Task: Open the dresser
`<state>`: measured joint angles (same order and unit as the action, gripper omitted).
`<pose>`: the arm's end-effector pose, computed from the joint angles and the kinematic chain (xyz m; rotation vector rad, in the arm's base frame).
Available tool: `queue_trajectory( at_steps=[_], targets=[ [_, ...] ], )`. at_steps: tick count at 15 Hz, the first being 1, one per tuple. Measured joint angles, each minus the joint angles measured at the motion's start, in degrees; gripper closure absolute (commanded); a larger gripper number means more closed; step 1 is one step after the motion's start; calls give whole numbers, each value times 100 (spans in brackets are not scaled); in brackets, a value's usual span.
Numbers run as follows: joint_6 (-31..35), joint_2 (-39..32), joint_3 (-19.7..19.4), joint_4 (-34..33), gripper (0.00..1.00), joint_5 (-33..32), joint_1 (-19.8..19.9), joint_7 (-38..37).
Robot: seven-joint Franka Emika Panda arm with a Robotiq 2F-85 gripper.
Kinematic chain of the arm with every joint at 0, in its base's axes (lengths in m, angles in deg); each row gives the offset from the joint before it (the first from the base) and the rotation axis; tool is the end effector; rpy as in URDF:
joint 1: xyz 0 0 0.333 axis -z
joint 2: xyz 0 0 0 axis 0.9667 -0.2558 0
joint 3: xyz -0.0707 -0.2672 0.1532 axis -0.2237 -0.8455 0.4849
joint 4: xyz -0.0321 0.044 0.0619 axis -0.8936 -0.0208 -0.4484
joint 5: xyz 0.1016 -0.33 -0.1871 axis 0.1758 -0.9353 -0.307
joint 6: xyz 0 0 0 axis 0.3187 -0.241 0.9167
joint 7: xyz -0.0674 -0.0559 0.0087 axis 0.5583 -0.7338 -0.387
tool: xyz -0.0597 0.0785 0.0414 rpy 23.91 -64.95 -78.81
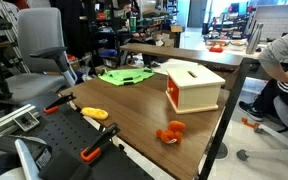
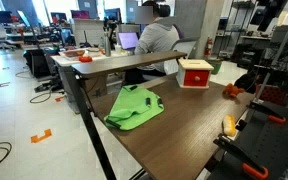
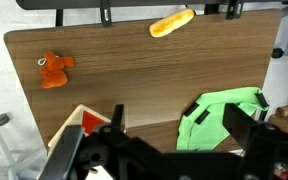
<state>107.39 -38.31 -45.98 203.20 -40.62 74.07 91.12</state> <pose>0.3959 -0.0940 0.3841 -2.9863 -0.0312 -0.1792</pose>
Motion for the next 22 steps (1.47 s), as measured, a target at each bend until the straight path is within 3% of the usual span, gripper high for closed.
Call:
queue_trajectory(
  at_steps=[4,9,16,22],
  targets=[
    [102,-27,75,7,0,0,41,-81],
    [1136,-468,362,11,0,-57,209,-600],
    [1771,-1891,856,-465,0,-809,391,-1907],
    [1853,-3109,916,-1170,0,-1076,390,-2748]
  ],
)
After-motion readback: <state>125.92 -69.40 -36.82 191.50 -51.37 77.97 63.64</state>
